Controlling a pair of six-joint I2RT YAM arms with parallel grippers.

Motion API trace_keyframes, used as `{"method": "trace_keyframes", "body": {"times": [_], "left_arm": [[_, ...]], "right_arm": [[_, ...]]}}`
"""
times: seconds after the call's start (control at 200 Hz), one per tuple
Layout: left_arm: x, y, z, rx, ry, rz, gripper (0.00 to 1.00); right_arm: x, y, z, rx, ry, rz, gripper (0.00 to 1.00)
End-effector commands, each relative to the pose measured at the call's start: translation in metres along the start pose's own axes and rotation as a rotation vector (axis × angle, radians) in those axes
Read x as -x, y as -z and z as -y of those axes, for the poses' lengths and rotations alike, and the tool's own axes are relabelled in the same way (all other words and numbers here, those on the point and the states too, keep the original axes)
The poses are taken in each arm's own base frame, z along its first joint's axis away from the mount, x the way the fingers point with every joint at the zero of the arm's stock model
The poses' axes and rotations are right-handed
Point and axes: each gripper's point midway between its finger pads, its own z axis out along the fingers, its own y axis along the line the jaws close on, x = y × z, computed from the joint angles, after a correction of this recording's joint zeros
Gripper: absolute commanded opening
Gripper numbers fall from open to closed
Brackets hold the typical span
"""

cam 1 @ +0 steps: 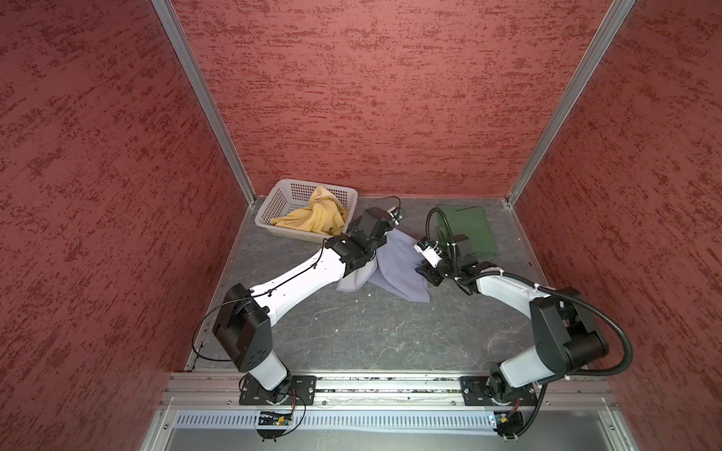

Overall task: Fold and stack skirts
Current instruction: Flatten out the skirt at the center of the table.

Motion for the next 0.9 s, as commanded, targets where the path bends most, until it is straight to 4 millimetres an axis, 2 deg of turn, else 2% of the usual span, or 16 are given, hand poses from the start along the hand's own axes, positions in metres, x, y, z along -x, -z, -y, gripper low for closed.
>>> {"method": "trace_keyframes", "body": {"times": [0.0, 0.18, 0.376, 0.536, 0.631, 0.701, 0.812, 0.897], "left_arm": [[-0.001, 0.001, -0.004, 0.009, 0.027, 0.008, 0.00], [-0.003, -0.001, -0.004, 0.009, 0.028, 0.002, 0.00], [-0.003, -0.002, -0.004, 0.007, 0.032, 0.002, 0.00], [-0.006, -0.004, -0.005, 0.005, 0.037, -0.006, 0.00], [-0.007, -0.006, -0.006, 0.005, 0.045, -0.007, 0.00], [-0.009, -0.007, -0.008, 0.005, 0.057, -0.011, 0.00], [-0.015, -0.008, -0.014, 0.011, 0.085, -0.027, 0.00], [-0.020, -0.006, -0.024, 0.024, 0.120, -0.041, 0.00]], "right_arm": [[0.010, -0.004, 0.020, -0.087, 0.033, -0.003, 0.39], [0.009, -0.017, 0.024, -0.079, 0.025, -0.019, 0.39], [0.001, -0.031, 0.022, -0.033, 0.007, -0.056, 0.31], [-0.008, -0.034, 0.016, -0.003, -0.005, -0.086, 0.27], [-0.011, -0.032, 0.014, 0.003, -0.006, -0.094, 0.14], [-0.006, -0.028, 0.015, -0.006, 0.000, -0.077, 0.00], [0.012, -0.013, 0.024, -0.075, 0.006, -0.025, 0.00], [0.035, 0.009, 0.032, -0.146, 0.023, 0.038, 0.00]]}}
